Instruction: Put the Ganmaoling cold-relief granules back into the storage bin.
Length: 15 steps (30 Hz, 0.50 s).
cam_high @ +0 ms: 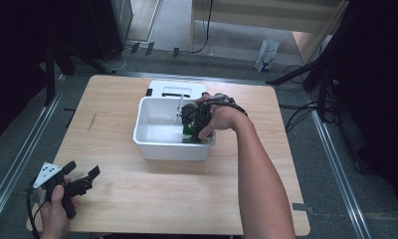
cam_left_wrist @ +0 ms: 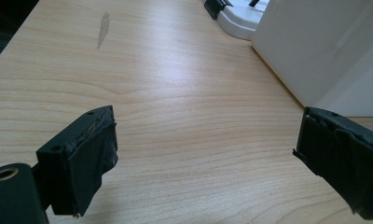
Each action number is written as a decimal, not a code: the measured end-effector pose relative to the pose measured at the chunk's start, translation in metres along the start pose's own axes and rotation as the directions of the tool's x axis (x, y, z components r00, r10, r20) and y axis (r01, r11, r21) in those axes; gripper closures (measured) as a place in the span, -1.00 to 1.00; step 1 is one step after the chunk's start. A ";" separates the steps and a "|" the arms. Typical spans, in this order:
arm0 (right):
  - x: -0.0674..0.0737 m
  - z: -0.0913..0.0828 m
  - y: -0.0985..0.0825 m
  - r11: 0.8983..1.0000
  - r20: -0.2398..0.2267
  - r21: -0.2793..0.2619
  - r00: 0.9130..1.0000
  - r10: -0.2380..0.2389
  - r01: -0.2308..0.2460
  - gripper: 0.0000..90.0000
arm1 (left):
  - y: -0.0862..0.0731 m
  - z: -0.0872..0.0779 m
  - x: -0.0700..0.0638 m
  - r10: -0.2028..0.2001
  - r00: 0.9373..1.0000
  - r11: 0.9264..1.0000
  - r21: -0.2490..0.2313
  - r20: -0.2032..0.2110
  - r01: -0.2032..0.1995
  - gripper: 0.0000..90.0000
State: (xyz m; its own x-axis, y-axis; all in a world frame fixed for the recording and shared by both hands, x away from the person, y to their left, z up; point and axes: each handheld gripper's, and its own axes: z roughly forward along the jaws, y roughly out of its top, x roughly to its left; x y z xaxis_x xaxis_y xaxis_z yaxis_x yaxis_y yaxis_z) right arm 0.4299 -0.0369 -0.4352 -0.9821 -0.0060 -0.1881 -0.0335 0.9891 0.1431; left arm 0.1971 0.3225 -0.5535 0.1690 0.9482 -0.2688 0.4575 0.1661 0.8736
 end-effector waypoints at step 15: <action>0.002 0.021 0.006 0.993 0.012 0.061 0.995 0.100 -0.100 -0.67 | 0.000 0.000 0.000 -0.004 1.000 1.000 -0.005 0.004 0.004 -0.87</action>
State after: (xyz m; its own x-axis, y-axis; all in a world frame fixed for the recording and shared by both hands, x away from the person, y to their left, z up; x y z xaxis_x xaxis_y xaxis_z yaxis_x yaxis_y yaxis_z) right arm 0.4317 -0.0284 -0.4550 -0.9782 0.0946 -0.1847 0.0767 0.9919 0.1017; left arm 0.1967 0.3230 -0.5536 0.1709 0.9466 -0.2735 0.4535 0.1709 0.8747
